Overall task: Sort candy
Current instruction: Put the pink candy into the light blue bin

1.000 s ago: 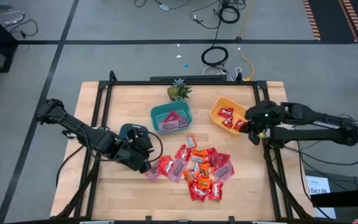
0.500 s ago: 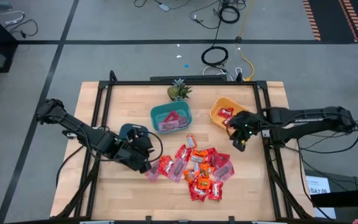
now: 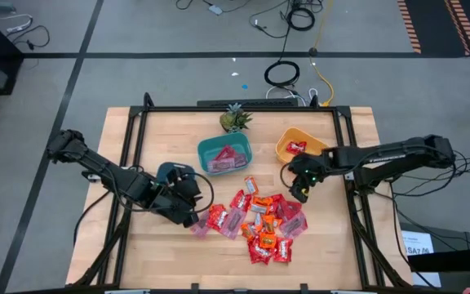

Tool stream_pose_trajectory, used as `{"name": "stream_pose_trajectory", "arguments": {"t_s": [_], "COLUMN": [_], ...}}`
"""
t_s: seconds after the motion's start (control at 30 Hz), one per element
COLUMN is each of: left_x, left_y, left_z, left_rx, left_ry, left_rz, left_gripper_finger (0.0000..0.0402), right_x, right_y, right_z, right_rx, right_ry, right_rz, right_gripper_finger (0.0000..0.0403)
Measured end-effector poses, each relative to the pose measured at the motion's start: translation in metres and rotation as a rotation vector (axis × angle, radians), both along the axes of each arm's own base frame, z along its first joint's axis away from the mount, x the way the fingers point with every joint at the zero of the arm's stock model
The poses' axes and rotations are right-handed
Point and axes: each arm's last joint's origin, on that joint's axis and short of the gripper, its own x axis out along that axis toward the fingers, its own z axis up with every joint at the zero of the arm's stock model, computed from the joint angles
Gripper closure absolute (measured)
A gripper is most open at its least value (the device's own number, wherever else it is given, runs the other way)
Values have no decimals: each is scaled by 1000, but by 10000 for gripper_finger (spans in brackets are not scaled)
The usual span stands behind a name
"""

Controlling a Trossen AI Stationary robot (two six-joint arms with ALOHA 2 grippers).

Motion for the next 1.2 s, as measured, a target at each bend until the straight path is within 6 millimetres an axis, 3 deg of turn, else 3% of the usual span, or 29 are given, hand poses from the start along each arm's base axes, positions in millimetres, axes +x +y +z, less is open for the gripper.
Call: {"name": "stream_pose_trajectory", "arguments": {"t_s": [0.2, 0.77, 0.9, 1.13, 1.2], "left_x": [0, 0, 0, 0, 0], "left_y": [0, 0, 0, 0, 0], "left_z": [0, 0, 0, 0, 0], "left_rx": [1, 3, 3, 4, 4], "left_ry": [1, 3, 3, 5, 5], "left_rz": [1, 0, 0, 0, 0], "left_gripper_finger": [322, 322, 322, 322, 322], "right_x": [13, 44, 44, 44, 44], "right_y": [10, 28, 32, 33, 33], "right_z": [-20, -69, -72, -70, -70], "right_rx": [7, 62, 69, 79, 80], "right_ry": [84, 169, 180, 168, 168], "right_rz": [26, 122, 160, 175, 175], "right_gripper_finger": [184, 194, 233, 377, 393]}}
